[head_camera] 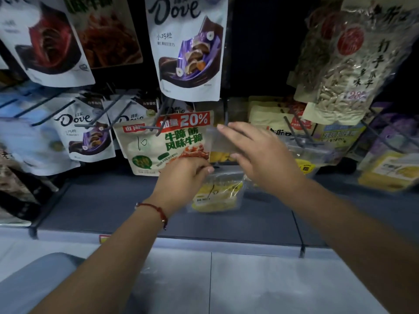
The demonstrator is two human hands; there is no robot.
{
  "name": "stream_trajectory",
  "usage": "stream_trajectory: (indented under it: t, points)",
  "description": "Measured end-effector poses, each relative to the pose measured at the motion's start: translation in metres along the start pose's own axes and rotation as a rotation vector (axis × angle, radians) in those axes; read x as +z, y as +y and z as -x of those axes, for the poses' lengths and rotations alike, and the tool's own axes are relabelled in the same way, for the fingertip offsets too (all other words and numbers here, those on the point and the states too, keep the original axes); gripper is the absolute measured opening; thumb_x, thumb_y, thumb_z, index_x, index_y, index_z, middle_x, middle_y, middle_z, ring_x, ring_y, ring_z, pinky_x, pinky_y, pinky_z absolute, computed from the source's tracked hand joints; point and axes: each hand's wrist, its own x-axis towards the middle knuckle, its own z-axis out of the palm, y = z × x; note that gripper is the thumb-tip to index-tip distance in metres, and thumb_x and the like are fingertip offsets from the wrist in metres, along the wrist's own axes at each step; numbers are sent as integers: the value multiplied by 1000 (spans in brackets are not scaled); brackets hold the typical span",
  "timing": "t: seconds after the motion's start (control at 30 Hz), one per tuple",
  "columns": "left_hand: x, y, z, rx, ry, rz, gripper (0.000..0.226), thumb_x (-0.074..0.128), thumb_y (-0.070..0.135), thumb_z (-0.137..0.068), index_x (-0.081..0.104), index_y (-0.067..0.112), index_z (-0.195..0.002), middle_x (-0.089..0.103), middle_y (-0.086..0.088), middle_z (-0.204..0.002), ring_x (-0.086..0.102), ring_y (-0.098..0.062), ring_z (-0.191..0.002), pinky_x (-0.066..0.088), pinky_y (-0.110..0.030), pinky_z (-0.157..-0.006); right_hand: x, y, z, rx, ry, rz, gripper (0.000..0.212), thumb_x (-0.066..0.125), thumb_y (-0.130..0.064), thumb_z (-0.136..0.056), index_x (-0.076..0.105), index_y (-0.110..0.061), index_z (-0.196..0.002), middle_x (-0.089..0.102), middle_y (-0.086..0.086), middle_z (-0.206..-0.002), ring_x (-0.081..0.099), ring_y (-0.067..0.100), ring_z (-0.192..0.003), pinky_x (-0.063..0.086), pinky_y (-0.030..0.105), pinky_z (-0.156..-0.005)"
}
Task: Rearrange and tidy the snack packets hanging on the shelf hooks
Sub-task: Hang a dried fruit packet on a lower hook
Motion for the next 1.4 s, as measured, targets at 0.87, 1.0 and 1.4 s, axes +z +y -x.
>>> stream_trajectory:
  t: [0.87,1.0,1.4]
  points:
    - [18,9,-66,-61,267,453,15,66,40,-90,76,29,-94,70,14,-84,65,-9,-80,57,-33,-73,-44,-8,-32,580,36,-806,10,60,-36,-94,66,-35,-86,72,-7,-88,72,10,-81,58,39,-85]
    - [21,3,-68,-184,221,552,8,68,35,-90,73,36,-84,70,12,-73,67,-14,-65,60,-41,-63,-38,-10,-32,606,29,-800,11,59,-38,-94,66,-36,-86,72,-7,-92,72,10,-82,59,36,-82]
    - [2,-3,-48,215,427,294,17,67,32,-89,78,19,-91,65,13,-78,53,-13,-83,46,-35,-75,-32,-9,-29,615,69,-803,13,59,-35,-95,68,-28,-90,72,-5,-90,71,8,-79,57,33,-79]
